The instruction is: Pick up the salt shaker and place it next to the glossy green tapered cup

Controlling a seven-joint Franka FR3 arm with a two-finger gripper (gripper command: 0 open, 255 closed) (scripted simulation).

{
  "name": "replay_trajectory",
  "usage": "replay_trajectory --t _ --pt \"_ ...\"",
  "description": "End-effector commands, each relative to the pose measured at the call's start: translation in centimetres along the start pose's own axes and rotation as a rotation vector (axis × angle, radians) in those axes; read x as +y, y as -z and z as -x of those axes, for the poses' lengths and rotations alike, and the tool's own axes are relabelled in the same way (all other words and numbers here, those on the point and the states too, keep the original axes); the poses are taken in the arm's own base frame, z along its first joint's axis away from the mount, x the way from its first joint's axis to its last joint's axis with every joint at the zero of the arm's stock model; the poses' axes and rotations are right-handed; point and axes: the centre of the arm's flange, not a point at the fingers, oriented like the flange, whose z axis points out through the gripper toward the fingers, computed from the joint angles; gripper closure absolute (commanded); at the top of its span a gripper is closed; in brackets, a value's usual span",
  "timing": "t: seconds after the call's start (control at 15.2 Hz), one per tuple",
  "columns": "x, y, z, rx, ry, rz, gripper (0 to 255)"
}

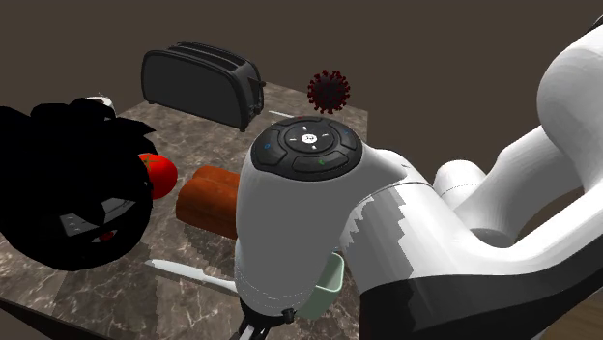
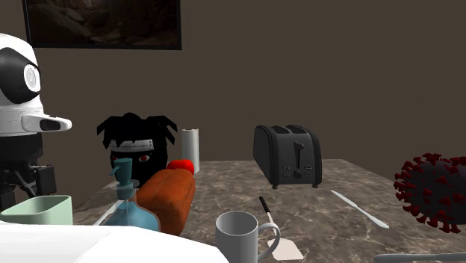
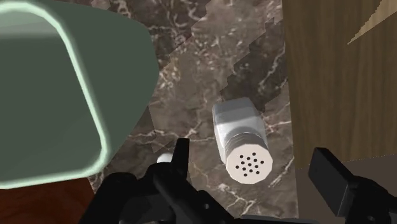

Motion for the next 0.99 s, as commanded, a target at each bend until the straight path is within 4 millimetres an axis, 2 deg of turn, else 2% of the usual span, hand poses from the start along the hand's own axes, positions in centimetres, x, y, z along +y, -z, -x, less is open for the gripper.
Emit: replay_trajectory --t 0.0,0.13,0.4,0.92 --pt "0.0 0.0 0.0 0.0 0.0 0.0 0" --pt "0.0 0.0 0.0 0.0 0.0 0.0 0" --pt "0.0 5.0 0.0 0.0 0.0 0.0 0" --pt "0.0 5.0 0.0 0.0 0.0 0.0 0"
